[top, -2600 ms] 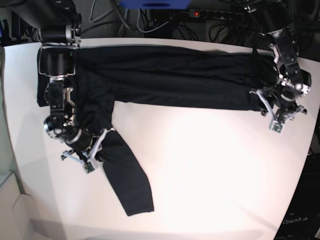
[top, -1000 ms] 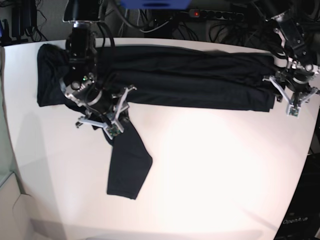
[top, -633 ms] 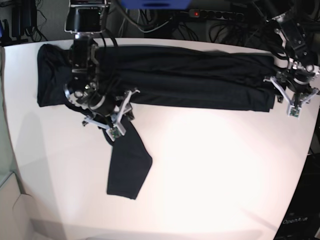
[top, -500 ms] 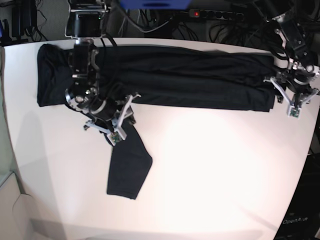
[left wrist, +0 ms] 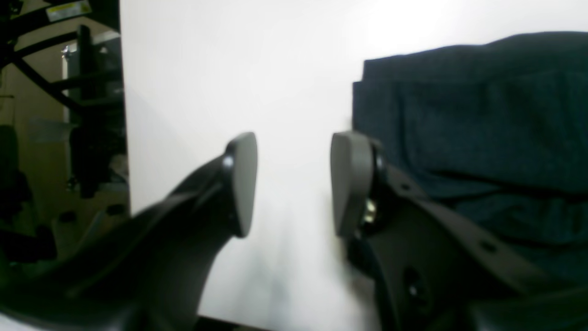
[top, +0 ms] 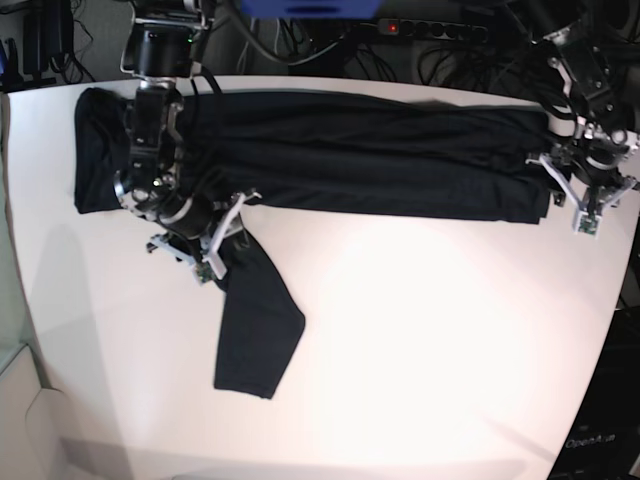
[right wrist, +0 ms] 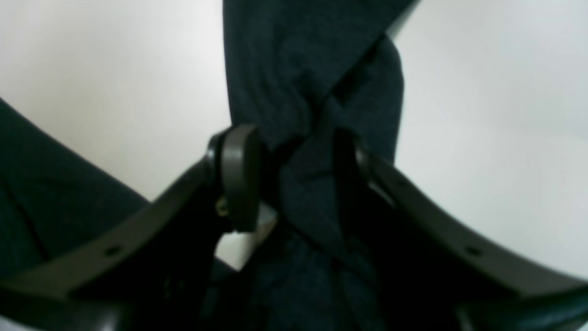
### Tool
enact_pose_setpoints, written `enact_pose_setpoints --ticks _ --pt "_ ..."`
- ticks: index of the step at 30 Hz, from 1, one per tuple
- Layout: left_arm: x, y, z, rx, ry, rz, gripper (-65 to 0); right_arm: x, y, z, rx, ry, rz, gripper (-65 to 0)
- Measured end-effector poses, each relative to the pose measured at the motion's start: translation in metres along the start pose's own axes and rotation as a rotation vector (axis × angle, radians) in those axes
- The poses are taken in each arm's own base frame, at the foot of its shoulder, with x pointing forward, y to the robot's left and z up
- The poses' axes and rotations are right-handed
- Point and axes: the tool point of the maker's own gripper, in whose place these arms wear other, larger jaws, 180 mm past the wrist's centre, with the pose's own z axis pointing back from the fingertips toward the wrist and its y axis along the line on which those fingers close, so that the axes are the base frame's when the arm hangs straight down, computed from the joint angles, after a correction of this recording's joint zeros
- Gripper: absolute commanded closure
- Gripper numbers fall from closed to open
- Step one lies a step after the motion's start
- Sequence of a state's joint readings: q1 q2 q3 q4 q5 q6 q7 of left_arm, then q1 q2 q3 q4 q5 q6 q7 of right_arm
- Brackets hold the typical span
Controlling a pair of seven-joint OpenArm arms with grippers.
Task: Fold the T-shirt properly
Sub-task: 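Lift the sleeve and carry it over the shirt body with the right gripper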
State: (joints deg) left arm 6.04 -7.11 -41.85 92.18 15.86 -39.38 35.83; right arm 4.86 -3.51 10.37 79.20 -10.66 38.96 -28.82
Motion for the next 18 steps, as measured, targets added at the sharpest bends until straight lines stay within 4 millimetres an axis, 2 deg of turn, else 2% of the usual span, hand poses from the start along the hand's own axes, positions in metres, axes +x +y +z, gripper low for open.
enact_pose_setpoints --ticks 13,18 --pt "0.000 0.000 0.000 0.000 -0.001 0.000 -25.7 -0.012 0.006 0.001 0.012 0.018 -0.007 -27.4" --pt "0.000 0.000 0.000 0.000 -0.001 0.000 -25.7 -0.015 0.014 -0.007 0.045 -0.001 -0.049 -27.4"
